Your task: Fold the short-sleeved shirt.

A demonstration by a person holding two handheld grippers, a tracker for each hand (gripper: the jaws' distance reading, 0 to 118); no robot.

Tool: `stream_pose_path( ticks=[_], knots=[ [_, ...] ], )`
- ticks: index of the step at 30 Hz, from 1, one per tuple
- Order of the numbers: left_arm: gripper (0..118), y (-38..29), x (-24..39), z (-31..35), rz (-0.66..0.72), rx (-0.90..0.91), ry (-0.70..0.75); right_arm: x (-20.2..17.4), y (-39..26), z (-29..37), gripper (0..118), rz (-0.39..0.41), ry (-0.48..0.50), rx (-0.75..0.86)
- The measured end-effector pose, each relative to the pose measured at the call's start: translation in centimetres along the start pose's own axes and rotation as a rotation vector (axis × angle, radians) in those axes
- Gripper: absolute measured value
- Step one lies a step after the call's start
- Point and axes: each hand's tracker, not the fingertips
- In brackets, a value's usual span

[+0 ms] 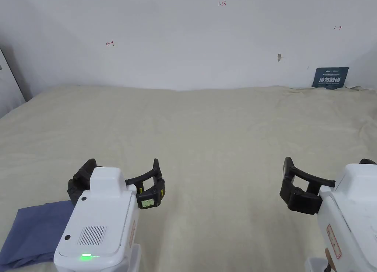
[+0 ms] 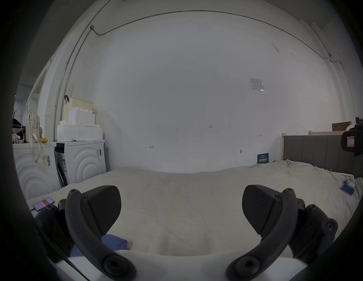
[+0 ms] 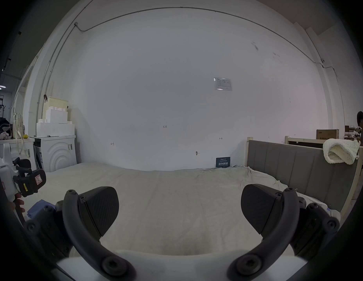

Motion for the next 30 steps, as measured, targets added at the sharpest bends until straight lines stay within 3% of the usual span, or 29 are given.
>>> stream_pose_path(
  ticks=[30],
  knots=[
    [118,-0.09,-0.10,-0.21,0.002,-0.001,-0.001,-0.12,-0.21,-0.39,118,0.008,0.013,-0.007]
  ],
)
